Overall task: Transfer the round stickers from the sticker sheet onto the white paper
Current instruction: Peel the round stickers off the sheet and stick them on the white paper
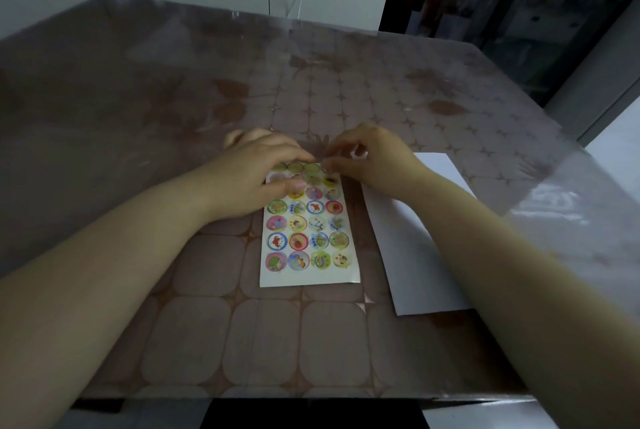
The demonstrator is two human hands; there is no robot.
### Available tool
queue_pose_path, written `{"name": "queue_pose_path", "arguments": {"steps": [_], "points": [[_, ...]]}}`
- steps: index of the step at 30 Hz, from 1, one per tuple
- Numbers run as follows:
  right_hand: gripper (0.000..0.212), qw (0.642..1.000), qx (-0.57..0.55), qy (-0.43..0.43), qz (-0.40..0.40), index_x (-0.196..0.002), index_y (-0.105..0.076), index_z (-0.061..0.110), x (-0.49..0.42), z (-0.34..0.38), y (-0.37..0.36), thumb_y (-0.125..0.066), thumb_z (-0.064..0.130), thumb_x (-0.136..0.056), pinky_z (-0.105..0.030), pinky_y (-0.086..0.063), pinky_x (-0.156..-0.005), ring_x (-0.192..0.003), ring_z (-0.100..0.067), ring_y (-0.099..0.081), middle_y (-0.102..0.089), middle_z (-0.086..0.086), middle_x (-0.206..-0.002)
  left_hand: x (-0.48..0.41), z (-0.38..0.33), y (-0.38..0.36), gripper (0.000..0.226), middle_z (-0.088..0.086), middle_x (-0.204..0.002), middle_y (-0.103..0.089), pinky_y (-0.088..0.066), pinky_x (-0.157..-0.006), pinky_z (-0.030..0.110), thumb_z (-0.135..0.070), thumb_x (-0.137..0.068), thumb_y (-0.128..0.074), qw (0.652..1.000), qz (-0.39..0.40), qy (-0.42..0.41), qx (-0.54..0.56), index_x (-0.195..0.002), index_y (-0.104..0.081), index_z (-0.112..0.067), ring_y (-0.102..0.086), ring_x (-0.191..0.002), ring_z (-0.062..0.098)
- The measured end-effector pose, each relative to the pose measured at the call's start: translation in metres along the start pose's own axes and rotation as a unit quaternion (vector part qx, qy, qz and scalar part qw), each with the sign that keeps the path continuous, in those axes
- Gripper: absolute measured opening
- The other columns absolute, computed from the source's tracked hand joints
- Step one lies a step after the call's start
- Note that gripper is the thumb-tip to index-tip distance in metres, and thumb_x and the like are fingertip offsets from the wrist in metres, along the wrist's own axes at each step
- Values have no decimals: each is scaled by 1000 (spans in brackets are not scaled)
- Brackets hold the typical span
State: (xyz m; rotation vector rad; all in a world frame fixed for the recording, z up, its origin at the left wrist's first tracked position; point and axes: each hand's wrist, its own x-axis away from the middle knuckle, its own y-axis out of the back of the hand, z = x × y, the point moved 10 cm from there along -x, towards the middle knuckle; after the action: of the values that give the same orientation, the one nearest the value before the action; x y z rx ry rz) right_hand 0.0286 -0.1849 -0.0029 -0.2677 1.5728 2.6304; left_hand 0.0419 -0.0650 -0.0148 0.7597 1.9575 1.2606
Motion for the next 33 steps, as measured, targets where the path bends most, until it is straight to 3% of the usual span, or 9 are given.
{"name": "queue_pose_path", "arguments": {"steps": [4,10,15,22,27,30,33], "points": [[20,999,20,-21,-28,-85,-68,25,-1,-1,-6,-70,42,-74,-31,-46,-75,-79,-11,-54,-62,7,-83,0,4,-2,76,-13,-128,-49,-8,-88,20,-72,-64,-24,1000,12,8,-10,-125,-51,-34,-31,-124,13],[17,998,0,-41,-47,-83,-69,22,4,-9,-3,-71,38,-75,-38,-48,-81,-81,-9,-55,-63,12,-80,0,8,-9,78,-13,-127,-47,-11,-91,25,-74,-62,-23,999,28,18,-21,-122,-53,-36,-32,-120,12],[25,997,1,-58,-53,-83,-68,26,6,-7,-5,-72,47,-71,-33,-45,-79,-81,-13,-57,-59,10,-77,1,7,-9,69,-12,-126,-47,-11,-91,24,-71,-67,-33,999,33,21,-14,-122,-54,-35,-32,-120,12],[11,996,26,-60,-68,-88,-70,27,7,-6,-4,-64,30,-79,-39,-44,-89,-90,-17,-57,-63,8,-82,3,7,-8,61,-12,-125,-48,-13,-95,27,-64,-71,-39,999,35,27,-4,-122,-54,-34,-35,-123,13],[11,995,-29,-70,-60,-88,-70,29,7,-20,4,-64,32,-81,-43,-45,-89,-78,-8,-51,-60,17,-75,2,7,-8,73,-12,-123,-48,-13,-94,27,-72,-64,-28,999,36,23,3,-123,-52,-36,-36,-121,12],[23,997,-14,-79,-18,-90,-69,29,7,-20,-5,-71,44,-73,-41,-46,-87,-84,-13,-54,-65,8,-88,1,5,-7,78,-11,-128,-47,-13,-96,28,-72,-63,-27,999,24,20,10,-128,-47,-34,-35,-124,12],[27,997,8,-71,-4,-93,-69,27,4,-15,-11,-71,44,-72,-39,-45,-85,-94,-21,-55,-65,2,-97,-1,-1,-9,84,-8,-138,-42,-13,-101,30,-74,-64,-31,999,26,20,8,-135,-39,-31,-31,-131,13]]}}
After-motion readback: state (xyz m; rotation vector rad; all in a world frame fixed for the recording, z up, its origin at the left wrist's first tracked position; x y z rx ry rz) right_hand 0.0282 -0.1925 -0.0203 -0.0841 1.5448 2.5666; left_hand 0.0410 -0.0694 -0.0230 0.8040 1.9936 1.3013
